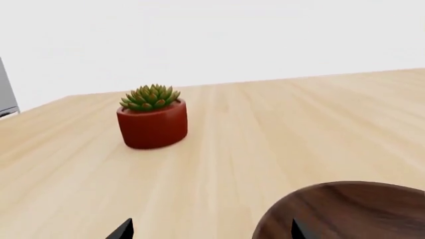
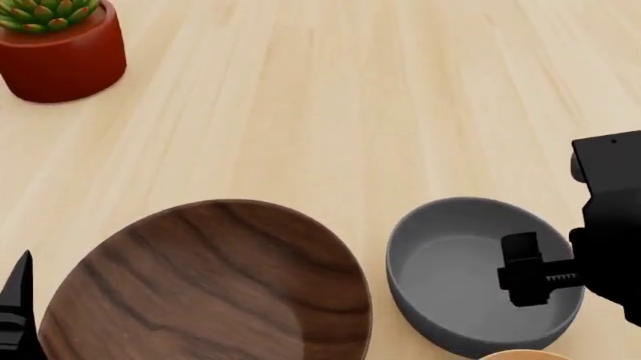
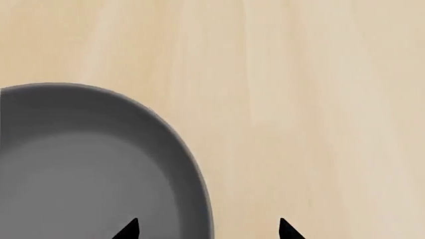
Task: Stack the bowls from largest to smallest.
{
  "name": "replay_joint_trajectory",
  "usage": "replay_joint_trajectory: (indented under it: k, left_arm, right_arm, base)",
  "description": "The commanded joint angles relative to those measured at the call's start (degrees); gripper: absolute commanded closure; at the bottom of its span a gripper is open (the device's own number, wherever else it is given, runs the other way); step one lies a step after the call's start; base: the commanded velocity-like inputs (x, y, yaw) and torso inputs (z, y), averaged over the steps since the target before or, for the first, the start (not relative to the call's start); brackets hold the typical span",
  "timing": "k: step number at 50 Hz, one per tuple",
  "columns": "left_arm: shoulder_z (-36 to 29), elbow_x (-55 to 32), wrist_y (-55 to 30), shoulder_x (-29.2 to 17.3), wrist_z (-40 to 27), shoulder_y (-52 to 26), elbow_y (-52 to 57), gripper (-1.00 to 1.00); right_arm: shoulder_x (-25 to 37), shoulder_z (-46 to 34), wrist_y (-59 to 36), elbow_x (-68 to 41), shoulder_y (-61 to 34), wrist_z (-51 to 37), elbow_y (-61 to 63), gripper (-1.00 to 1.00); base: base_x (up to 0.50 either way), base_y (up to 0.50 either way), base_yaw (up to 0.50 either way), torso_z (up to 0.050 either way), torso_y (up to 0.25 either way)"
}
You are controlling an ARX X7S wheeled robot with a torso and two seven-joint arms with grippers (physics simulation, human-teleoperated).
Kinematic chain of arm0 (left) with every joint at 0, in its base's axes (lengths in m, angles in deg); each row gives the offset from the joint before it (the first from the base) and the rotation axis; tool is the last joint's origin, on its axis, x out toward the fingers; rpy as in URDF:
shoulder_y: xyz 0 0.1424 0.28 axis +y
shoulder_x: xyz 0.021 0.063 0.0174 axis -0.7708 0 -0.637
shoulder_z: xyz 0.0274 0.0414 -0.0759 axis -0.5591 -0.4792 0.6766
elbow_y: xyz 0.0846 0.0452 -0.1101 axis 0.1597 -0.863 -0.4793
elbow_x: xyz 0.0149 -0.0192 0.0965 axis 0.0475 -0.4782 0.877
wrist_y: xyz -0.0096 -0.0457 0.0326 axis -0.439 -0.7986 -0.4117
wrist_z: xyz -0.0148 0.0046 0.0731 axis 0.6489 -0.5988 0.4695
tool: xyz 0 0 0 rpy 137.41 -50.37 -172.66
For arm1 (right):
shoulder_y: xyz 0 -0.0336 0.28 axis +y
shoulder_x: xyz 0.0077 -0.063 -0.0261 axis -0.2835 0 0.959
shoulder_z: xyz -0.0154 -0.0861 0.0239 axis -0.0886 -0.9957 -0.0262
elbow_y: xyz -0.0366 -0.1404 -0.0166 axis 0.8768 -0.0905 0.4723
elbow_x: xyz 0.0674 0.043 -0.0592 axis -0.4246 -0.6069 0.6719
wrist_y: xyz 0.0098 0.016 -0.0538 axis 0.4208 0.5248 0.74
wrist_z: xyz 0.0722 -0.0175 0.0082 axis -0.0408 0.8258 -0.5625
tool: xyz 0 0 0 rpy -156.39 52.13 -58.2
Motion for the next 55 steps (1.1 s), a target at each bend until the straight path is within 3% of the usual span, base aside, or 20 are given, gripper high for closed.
replay_joint_trajectory:
  k: [1,10,24,25,40,55]
  left_arm:
    - [1.0,0.2,1.6,0.3,0.8,0.5,-0.5,-1.0]
    - [-0.2,0.9,2.9,-0.2,0.6,1.1,-1.0,-1.0]
    - [-1.3,0.5,3.4,-0.8,-0.1,1.4,-1.1,-1.0]
    - [-1.4,0.5,3.4,-0.9,-0.1,1.4,-1.1,-1.0]
    - [-0.7,-0.6,4.0,-1.7,-0.8,1.6,-1.5,-1.0]
    - [2.0,-2.6,4.4,-2.5,-1.7,1.8,-1.8,-1.0]
  right_arm:
    - [-3.8,-4.4,3.4,3.7,-2.0,5.9,-10.4,-1.0]
    - [-5.2,-6.3,4.4,4.0,-2.8,8.3,-11.5,-1.0]
    - [-5.5,-2.9,6.2,3.1,-2.1,5.2,-10.7,-1.0]
    - [-5.2,-3.5,6.6,3.4,-2.3,5.5,-9.8,1.0]
    - [-5.2,-0.6,5.2,2.2,-6.5,1.8,-4.6,1.0]
    - [-4.8,10.7,-4.3,-7.2,-12.3,-7.4,7.7,1.0]
  base:
    - [0.0,0.0,0.0,0.0,0.0]
    - [0.0,0.0,0.0,0.0,0.0]
    - [0.0,0.0,0.0,0.0,0.0]
    - [0.0,0.0,0.0,0.0,0.0]
    - [0.0,0.0,0.0,0.0,0.0]
    - [0.0,0.0,0.0,0.0,0.0]
